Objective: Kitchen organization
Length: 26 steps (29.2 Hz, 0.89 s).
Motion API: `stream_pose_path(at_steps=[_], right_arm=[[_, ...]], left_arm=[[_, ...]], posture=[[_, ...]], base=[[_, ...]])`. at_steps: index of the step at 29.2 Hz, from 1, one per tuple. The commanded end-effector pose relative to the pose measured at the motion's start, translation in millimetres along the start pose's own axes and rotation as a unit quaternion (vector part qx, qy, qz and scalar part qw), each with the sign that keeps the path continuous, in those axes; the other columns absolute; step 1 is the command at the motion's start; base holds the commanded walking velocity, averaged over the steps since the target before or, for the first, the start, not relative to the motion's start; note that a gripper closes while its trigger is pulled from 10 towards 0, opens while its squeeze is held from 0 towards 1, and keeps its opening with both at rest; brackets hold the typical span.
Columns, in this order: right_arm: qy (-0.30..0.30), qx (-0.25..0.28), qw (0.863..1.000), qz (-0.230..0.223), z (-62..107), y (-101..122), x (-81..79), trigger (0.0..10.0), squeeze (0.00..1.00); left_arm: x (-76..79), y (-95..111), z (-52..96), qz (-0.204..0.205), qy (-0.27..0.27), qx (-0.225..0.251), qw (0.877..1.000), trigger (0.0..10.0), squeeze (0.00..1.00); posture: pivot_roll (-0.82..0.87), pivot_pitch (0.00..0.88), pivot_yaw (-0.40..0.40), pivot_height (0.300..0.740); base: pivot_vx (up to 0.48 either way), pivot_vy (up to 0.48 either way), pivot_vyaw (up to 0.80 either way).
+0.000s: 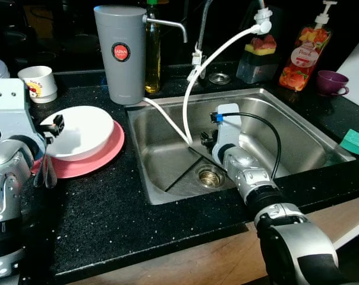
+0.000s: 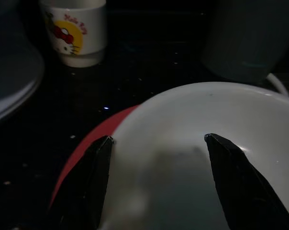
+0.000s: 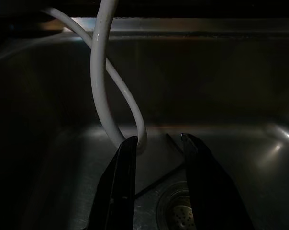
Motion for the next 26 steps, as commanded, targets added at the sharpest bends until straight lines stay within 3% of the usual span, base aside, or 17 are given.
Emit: stream_pose_path(at_steps=[1, 6, 12, 17, 20, 26], right_arm=[[0.002, 0.02, 1.0, 0.006, -2.0, 11, -0.1, 10.0, 0.0], [0.004, 0.024, 1.0, 0.003, -2.5, 13, -0.8, 10.0, 0.0], [0.006, 0.026, 1.0, 0.003, -2.6, 14, -0.3, 10.0, 0.0], [0.007, 0.027, 1.0, 0.002, -3.0, 15, -0.8, 10.0, 0.0], [0.008, 0.028, 1.0, 0.002, -3.1, 15, -1.5, 10.0, 0.0], [0.009, 0.028, 1.0, 0.003, -3.0, 16, -1.9, 10.0, 0.0]], left_arm=[[-0.2, -6, -1.8, 0.019, -0.005, -0.02, 1.0, 10.0, 0.0], [-2.8, -3, -2.3, 0.038, -0.006, -0.021, 0.999, 10.0, 0.0], [-0.2, 21, -0.4, -0.015, 0.009, 0.038, 0.999, 10.0, 0.0], [-2.8, 26, 0.3, -0.019, 0.023, 0.049, 0.998, 10.0, 0.0], [-5.4, 25, 0.8, -0.013, 0.028, 0.045, 0.999, 10.0, 0.0], [-7.5, 16, 0.9, 0.044, 0.025, 0.016, 0.999, 10.0, 0.0]], posture=[[0.04, 0.07, -0.02, 0.74], [0.04, 0.071, -0.02, 0.74], [0.04, 0.074, -0.024, 0.74], [0.04, 0.074, -0.023, 0.74], [0.04, 0.074, -0.023, 0.74], [0.04, 0.076, -0.023, 0.74]], base=[[0.0, 0.0, 0.0], [0.0, 0.0, 0.0], [0.0, 0.0, 0.0], [0.0, 0.0, 0.0], [0.0, 0.0, 0.0], [0.0, 0.0, 0.0]])
Point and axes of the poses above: a point about 5 cm out from each wrist's last joint towards the gripper, its own z axis pointing back from the gripper into the wrist, its own y axis along the axis of the wrist's last joint, x = y × z, the point moved 1 cm from there along -z, pointing out of the wrist towards the gripper, and after that the axes turned 10 degrees about z, right-handed, at the moved point
